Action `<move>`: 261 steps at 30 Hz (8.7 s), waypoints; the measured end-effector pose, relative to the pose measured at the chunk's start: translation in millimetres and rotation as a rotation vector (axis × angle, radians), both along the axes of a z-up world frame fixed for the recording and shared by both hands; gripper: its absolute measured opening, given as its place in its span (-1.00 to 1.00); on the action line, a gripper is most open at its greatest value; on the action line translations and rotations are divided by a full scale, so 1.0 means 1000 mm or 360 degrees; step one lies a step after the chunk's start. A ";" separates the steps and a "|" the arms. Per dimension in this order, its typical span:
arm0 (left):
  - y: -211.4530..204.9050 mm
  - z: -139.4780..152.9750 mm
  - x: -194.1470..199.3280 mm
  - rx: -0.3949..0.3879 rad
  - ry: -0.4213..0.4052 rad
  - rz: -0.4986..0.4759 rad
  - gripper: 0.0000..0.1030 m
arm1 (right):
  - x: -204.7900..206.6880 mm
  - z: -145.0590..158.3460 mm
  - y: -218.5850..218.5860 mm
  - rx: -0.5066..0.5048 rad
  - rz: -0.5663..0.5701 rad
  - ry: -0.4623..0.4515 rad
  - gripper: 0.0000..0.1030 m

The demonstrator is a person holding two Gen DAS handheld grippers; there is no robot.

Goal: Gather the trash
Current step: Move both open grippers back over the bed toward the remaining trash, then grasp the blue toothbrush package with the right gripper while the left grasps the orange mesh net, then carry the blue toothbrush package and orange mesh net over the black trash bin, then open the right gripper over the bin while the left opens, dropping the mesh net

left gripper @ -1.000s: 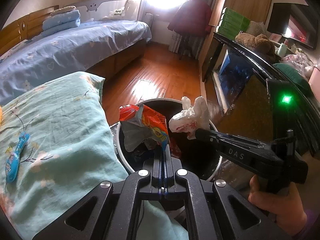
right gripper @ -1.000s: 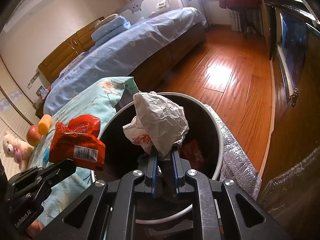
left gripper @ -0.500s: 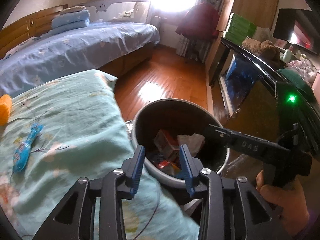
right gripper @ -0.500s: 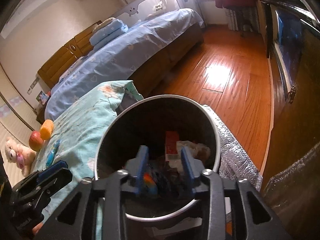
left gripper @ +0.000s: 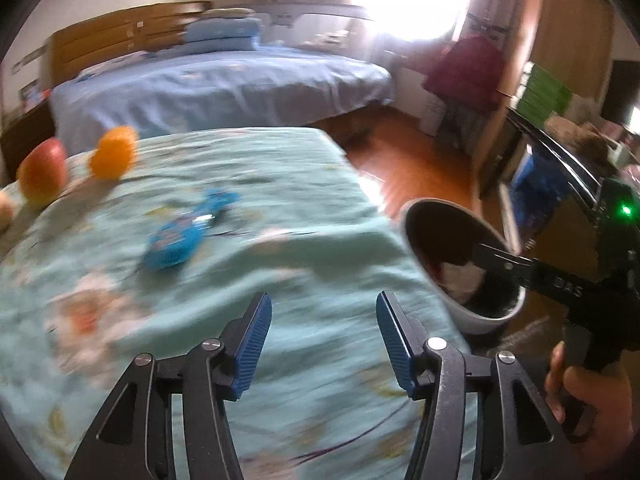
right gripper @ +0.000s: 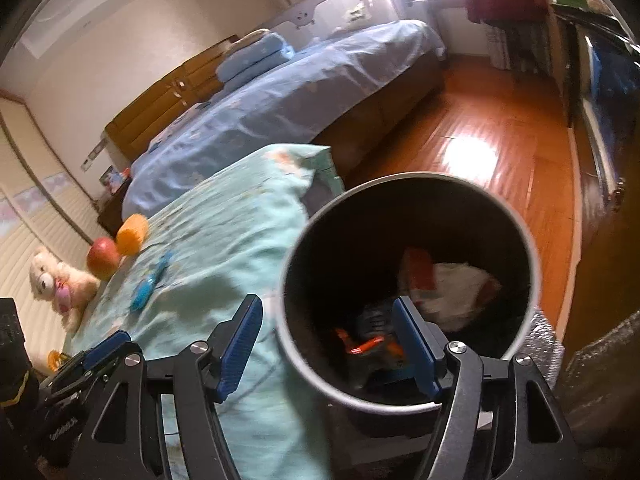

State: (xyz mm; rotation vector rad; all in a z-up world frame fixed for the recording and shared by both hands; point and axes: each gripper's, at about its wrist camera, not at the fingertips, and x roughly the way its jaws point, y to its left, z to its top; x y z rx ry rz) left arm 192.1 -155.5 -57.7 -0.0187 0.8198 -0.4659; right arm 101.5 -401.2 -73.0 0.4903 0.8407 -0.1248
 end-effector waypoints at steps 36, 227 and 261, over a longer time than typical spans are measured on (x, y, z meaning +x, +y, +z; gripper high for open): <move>0.165 -0.004 0.043 0.0027 0.0070 0.0601 0.05 | 0.114 -0.021 0.222 -0.0224 0.0627 0.0075 0.38; -0.127 -0.001 0.043 0.0116 0.0005 -0.0337 -0.83 | -0.026 0.010 -0.018 -0.0194 -0.0014 -0.0025 -0.72; -0.142 -0.006 0.059 0.0131 0.0046 -0.0398 -0.81 | -0.011 0.008 -0.035 -0.0214 -0.0032 0.0015 -0.71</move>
